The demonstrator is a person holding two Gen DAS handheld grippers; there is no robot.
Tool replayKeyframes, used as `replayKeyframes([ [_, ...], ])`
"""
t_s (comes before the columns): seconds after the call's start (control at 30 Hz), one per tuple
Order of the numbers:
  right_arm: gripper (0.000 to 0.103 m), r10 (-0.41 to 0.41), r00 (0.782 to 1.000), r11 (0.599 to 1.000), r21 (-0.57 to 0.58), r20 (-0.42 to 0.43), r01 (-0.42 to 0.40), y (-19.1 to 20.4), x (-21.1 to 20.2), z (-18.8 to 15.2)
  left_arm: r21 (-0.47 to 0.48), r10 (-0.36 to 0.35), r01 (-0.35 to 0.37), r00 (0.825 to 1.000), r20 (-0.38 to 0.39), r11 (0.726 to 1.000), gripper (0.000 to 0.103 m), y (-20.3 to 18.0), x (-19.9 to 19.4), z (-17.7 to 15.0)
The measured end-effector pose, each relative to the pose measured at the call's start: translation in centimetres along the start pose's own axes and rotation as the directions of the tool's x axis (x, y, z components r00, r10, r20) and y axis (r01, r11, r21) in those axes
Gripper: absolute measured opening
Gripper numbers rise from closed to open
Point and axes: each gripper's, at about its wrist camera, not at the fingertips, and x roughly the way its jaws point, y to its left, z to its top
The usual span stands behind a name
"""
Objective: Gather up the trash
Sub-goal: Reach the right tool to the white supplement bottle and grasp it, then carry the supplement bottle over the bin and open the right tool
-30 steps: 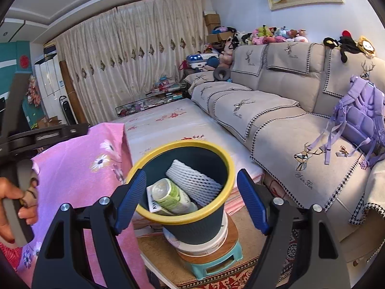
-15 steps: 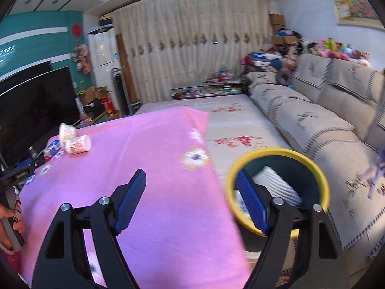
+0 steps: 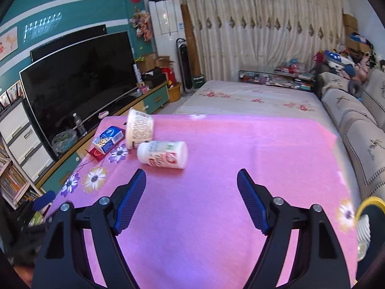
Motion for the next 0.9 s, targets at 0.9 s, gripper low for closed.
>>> replayKeyframes([
  [0.9, 0.080, -0.189, 0.969, 0.982, -0.036, -0.160, 0.186, 5.8, 15.3, 1.8, 0.017, -0.042, 0.043, 0.998, -0.041, 0.999, 0.085, -1.0, 0.2, -0.7],
])
